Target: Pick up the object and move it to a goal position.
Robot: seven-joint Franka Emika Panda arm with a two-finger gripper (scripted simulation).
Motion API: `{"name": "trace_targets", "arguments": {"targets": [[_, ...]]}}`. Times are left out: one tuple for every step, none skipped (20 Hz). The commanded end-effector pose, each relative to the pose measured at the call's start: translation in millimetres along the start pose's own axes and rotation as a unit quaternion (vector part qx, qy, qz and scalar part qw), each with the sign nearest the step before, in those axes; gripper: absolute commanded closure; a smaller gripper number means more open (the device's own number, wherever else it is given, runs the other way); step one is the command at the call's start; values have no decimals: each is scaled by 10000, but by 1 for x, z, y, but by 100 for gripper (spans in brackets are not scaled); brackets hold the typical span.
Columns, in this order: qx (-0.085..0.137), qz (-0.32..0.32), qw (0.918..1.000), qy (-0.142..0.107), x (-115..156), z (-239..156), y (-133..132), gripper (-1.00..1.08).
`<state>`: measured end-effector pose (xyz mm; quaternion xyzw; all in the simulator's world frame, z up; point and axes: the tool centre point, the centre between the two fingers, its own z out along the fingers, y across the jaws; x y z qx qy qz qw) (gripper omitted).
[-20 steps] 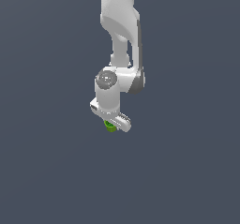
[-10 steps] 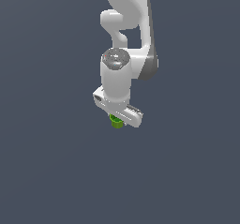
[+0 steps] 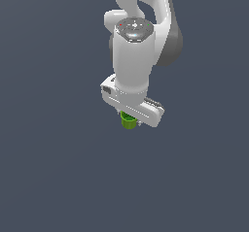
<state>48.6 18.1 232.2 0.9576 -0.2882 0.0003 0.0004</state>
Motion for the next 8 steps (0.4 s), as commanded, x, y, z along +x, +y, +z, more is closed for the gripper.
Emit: {"name": "trace_targets", "arguments": {"targets": [[-1,3,10000,0,1,-11,-5,108],[0,1,10000,-2,1,-14,-7,108],[0,1,10000,-2,1,-16,-8,108],[0,1,10000,-2,2,-18,-9,108],[0,1,10000,-2,2,-19,-10,108],[0,1,10000,-2,2,-20,-11,108],[0,1,10000,-2,2,-21,-11,108],[0,1,10000,-2,2,-21,-11,108]]}}
